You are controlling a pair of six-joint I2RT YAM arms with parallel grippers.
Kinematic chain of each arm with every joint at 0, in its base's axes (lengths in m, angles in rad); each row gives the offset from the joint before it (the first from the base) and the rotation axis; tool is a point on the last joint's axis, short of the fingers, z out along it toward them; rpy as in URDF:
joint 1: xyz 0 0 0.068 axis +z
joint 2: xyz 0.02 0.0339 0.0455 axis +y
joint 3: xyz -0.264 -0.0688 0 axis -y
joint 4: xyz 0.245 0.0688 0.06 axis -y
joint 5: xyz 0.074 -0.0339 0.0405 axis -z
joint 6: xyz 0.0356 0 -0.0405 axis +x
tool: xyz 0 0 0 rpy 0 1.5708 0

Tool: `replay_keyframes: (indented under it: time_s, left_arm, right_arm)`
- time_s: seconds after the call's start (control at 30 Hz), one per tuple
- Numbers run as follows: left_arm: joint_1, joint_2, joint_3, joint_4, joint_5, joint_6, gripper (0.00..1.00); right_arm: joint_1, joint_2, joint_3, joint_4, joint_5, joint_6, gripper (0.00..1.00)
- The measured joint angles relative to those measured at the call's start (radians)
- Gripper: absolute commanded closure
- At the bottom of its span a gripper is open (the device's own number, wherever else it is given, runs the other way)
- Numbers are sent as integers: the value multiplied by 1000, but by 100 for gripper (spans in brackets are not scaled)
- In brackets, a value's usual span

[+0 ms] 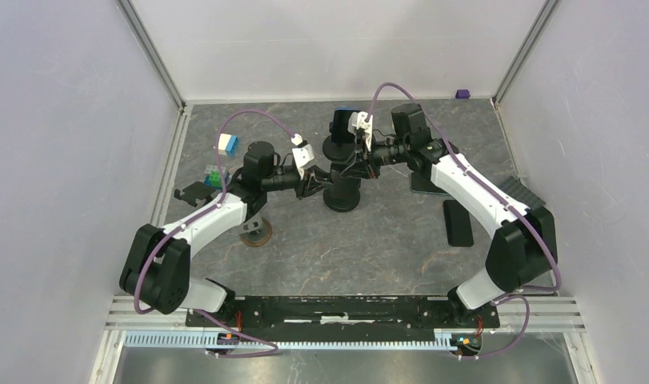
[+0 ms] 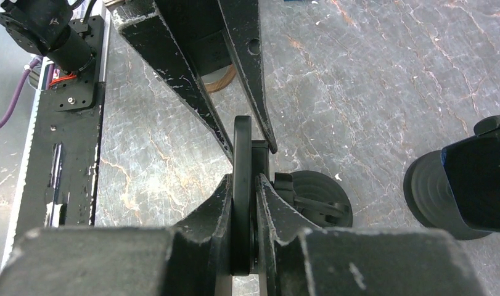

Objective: Place the phone on the phone stand
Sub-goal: Install the phone on the phone stand.

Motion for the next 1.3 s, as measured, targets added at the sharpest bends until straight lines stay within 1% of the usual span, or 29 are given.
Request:
replay_keyframes:
  time_s: [0.43, 0.7, 0.97, 1.03, 1.17, 1.23, 1.3]
  left_arm:
    - [-8, -3, 22, -61, -35, -2, 98]
    - [-8, -13, 22, -82, -57, -2, 98]
    - [-8, -15, 22, -96, -71, -2, 98]
    - [-8, -15, 23, -96, -71, -4, 98]
    - [-9, -15, 24, -95, -72, -18, 98]
    - [-9, -15, 25, -96, -75, -34, 98]
    - [-9, -14, 25, -104, -82, -48, 98]
  right_arm:
    - [-3, -79, -157, 196, -3, 40, 100]
    - [-4, -80, -203, 291, -19, 64, 100]
    - [-5, -80, -215, 317, -21, 72, 100]
    - [-5, -79, -206, 304, -19, 72, 95]
    - [-4, -73, -174, 251, -5, 69, 74]
    - [-3, -65, -154, 222, 2, 68, 69]
    - [-3, -56, -124, 193, 6, 69, 59]
